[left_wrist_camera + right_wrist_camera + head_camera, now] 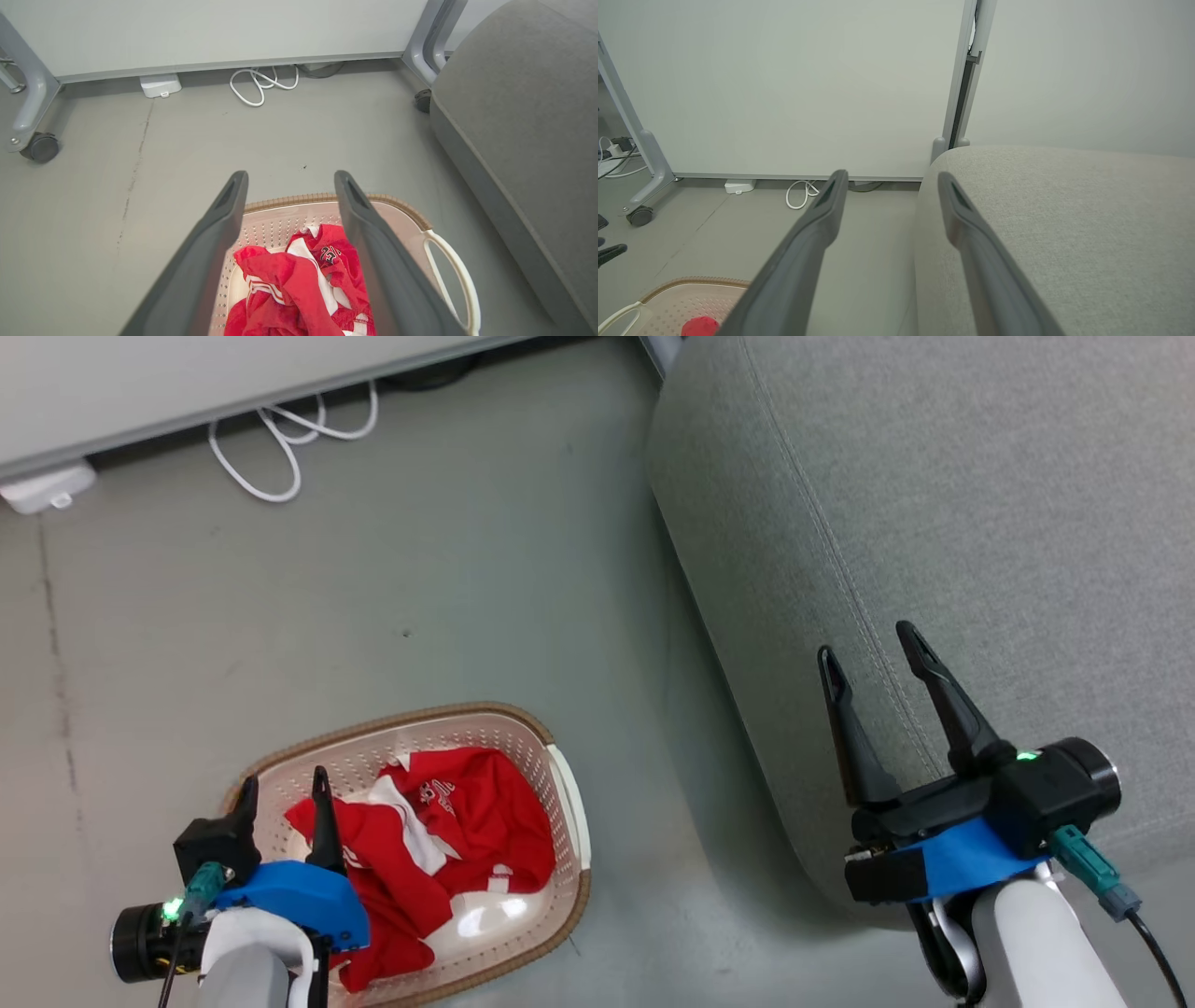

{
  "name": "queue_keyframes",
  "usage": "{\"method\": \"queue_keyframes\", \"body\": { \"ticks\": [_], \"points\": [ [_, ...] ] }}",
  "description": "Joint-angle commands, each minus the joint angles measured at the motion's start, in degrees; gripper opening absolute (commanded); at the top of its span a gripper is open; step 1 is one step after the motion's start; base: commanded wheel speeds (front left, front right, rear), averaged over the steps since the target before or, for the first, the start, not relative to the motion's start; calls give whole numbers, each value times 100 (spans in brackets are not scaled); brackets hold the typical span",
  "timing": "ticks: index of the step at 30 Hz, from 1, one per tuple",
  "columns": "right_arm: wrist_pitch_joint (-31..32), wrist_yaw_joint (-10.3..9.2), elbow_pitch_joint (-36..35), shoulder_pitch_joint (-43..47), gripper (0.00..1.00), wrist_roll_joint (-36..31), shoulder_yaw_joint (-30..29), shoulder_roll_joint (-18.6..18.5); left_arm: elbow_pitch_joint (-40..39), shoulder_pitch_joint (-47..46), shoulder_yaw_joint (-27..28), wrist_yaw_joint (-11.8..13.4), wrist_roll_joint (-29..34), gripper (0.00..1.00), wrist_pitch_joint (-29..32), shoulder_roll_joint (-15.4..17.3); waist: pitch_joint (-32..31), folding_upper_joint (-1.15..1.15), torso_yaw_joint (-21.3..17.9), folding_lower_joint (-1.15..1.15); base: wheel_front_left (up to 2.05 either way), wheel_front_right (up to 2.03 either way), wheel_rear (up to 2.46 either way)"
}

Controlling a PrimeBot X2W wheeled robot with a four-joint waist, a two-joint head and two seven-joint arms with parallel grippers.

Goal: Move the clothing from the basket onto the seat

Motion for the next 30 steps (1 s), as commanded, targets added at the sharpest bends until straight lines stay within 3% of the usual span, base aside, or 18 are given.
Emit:
{"method": "queue_keyframes", "body": {
  "ticks": [1,17,25,30],
  "points": [
    [-20,3,-97,-126,100,33,6,-6,202,-250,-25,-16,5,100,65,85,576,0,-364,-1,0,0,0],
    [-21,3,-459,-432,100,368,222,-5,1665,-1381,-129,-119,-25,100,669,446,1855,0,-708,-1,0,0,0],
    [-21,3,-723,-535,100,536,309,-6,2044,-1883,-320,166,204,100,846,704,2296,0,-812,-1,0,0,0],
    [-21,3,-833,-553,100,602,304,-5,2191,-2124,-351,98,143,100,982,744,2475,0,-825,-1,0,0,0]
  ]
}}
